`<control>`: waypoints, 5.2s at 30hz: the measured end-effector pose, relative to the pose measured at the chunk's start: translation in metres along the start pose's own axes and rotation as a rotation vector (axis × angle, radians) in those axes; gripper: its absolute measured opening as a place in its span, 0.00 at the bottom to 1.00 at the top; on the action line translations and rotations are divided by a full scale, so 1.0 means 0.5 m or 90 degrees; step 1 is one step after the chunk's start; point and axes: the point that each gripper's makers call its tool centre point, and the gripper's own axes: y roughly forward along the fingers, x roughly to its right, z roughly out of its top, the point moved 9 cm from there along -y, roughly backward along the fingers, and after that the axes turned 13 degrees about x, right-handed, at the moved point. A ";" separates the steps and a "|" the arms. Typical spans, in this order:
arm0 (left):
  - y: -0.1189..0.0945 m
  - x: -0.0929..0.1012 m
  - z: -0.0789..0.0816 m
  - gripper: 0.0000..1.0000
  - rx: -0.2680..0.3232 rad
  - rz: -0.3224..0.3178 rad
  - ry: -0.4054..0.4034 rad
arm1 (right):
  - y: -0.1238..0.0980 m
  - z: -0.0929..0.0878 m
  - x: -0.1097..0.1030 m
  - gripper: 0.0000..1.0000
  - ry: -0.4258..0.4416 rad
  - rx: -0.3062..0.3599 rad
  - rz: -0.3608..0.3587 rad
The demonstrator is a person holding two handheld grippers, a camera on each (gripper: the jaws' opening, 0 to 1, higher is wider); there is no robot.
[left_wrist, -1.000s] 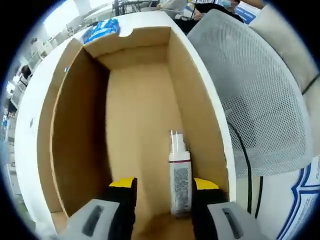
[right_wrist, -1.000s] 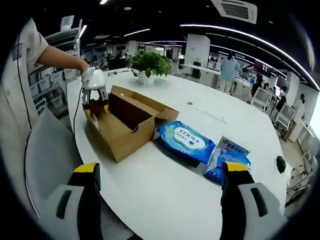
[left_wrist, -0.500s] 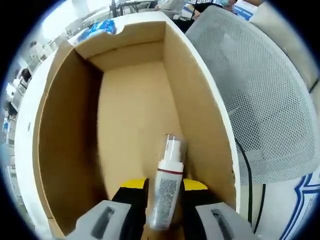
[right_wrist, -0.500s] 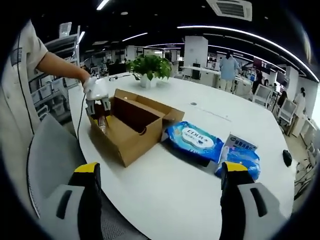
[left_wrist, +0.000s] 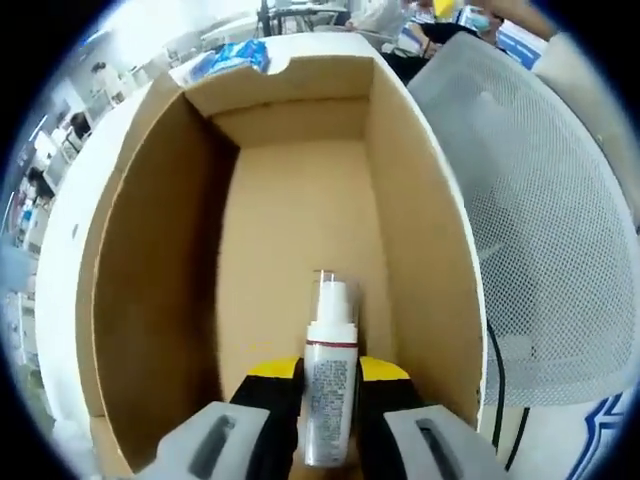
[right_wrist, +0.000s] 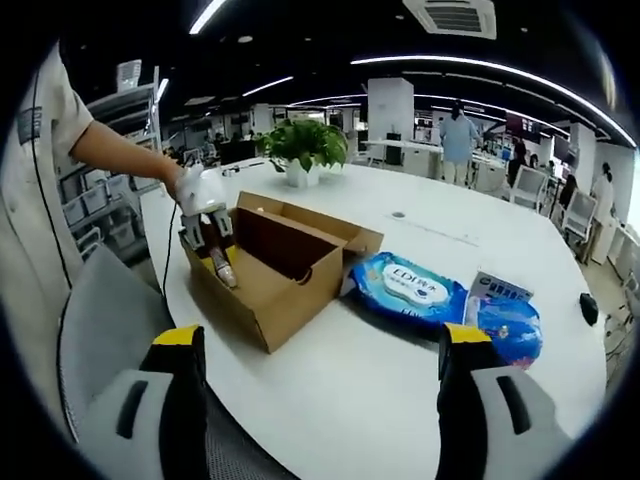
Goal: Operate the shoe box by opening the lid, removing the specified soft item, and placing it in the target area until the item is outside and the box remains undamaged.
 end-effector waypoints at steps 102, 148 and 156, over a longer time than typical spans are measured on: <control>-0.094 0.123 0.286 0.30 0.563 0.130 -0.147 | 0.135 0.135 -0.117 0.19 0.185 0.159 0.161; -0.216 0.112 0.067 0.89 0.483 0.414 -0.334 | 0.266 0.217 0.165 0.19 -0.015 0.143 0.102; -0.226 0.119 0.037 0.92 0.476 0.442 -0.360 | 0.313 0.210 0.217 0.19 -0.042 0.125 0.096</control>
